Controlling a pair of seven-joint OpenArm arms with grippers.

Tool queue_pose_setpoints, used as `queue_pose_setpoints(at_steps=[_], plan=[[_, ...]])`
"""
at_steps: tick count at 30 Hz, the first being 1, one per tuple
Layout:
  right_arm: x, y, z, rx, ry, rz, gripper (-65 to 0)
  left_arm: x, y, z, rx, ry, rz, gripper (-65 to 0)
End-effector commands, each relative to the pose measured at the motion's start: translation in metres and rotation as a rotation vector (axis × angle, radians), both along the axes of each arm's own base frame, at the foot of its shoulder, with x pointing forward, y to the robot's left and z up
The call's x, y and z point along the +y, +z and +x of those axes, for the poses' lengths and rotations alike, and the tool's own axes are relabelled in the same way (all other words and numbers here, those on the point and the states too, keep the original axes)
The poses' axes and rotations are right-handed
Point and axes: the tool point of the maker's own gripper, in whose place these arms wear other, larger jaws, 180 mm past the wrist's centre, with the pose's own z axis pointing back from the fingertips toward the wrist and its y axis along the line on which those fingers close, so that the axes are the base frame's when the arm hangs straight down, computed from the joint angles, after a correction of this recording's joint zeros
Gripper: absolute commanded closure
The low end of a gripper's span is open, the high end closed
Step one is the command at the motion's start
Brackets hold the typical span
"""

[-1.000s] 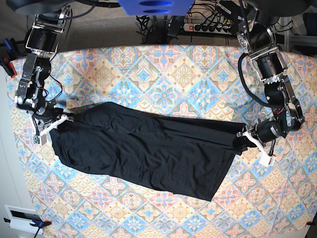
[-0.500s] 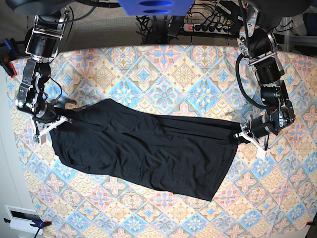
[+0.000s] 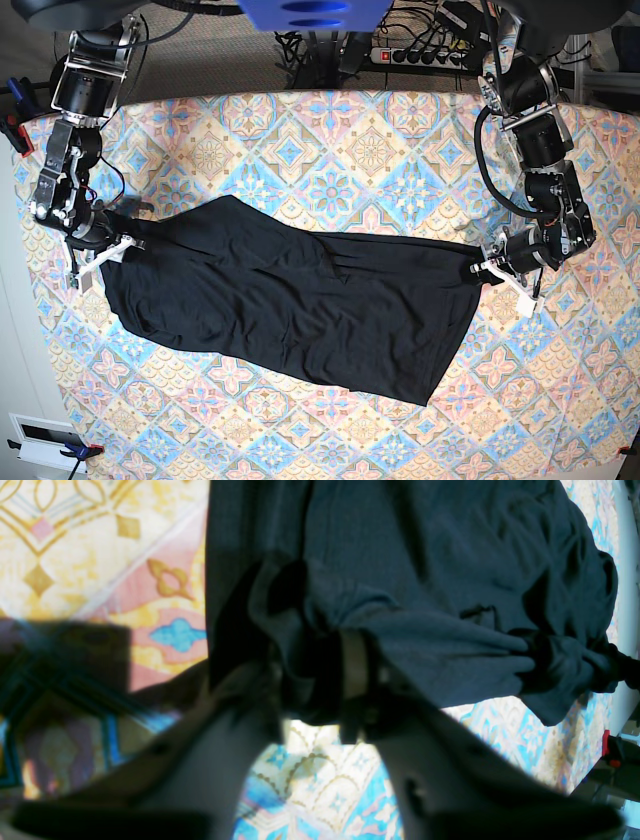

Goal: Layout the t-shirt on the table in an organized manner, then fold the t-shirt properly
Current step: 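Hold the shirt taut with both grippers and lower it onto the table, then release the shirt corner with the right gripper and lift it away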

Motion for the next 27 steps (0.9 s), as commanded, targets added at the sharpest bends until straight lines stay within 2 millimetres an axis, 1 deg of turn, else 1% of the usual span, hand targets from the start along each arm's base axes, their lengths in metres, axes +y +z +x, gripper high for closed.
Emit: queue_pose_setpoints(at_steps=[1, 4, 6, 10, 12, 14, 15, 16, 18, 19, 22, 23, 24, 26, 27], plan=[[-0.008, 0.021, 0.012, -0.064, -0.001, -0.026, -28.5, 0.007, 0.02, 0.015, -0.067, 0.013, 0.006, -20.9], [-0.01, 0.023, 0.012, -0.071, -0.005, -0.028, -31.3, 0.007, 0.02, 0.015, -0.067, 0.014, 0.005, -27.0], [-0.01, 0.036, 0.017, -0.111, -0.003, -0.04, -32.3, 0.007, 0.021, 0.016, -0.07, 0.017, -0.001, -30.1], [-0.037, 0.089, 0.02, -0.262, -0.081, -0.079, -32.3, 0.007, 0.022, 0.016, -0.074, 0.019, -0.004, -34.9], [-0.052, 0.109, 0.017, -0.324, -0.133, -0.089, -32.3, 0.008, 0.023, 0.019, -0.089, 0.029, -0.006, -36.1], [-0.052, 0.121, 0.012, -0.372, -0.168, -0.075, -32.3, 0.008, 0.024, 0.021, -0.104, 0.036, -0.005, -36.5], [-0.05, 0.121, 0.008, -0.378, -0.176, -0.072, -32.2, 0.008, 0.023, 0.02, -0.102, 0.038, -0.005, -36.5], [-0.047, 0.116, 0.0, -0.367, -0.169, -0.078, -32.2, 0.008, 0.021, 0.018, -0.1, 0.041, -0.005, -36.5], [-0.035, 0.11, -0.014, -0.346, -0.129, -0.108, -32.1, 0.008, 0.02, 0.017, -0.097, 0.041, -0.005, -36.3], [-0.024, 0.105, -0.019, -0.328, -0.09, -0.119, -32.1, 0.008, 0.019, 0.017, -0.095, 0.041, -0.005, -36.3], [0.028, 0.079, -0.035, -0.266, 0.108, -0.137, -32.0, 0.008, 0.018, 0.015, -0.092, 0.041, -0.005, -36.3], [0.04, 0.069, -0.043, -0.25, 0.151, -0.135, -32.0, 0.008, 0.018, 0.015, -0.092, 0.041, -0.005, -36.3], [0.047, 0.062, -0.051, -0.234, 0.194, -0.154, -32.0, 0.008, 0.018, 0.015, -0.092, 0.041, -0.005, -36.3], [0.051, 0.049, -0.066, -0.191, 0.295, -0.246, -32.0, 0.008, 0.018, 0.015, -0.092, 0.041, -0.005, -36.3], [0.058, 0.042, -0.071, -0.176, 0.35, -0.286, -32.0, 0.008, 0.017, 0.015, -0.091, 0.041, -0.005, -36.3]])
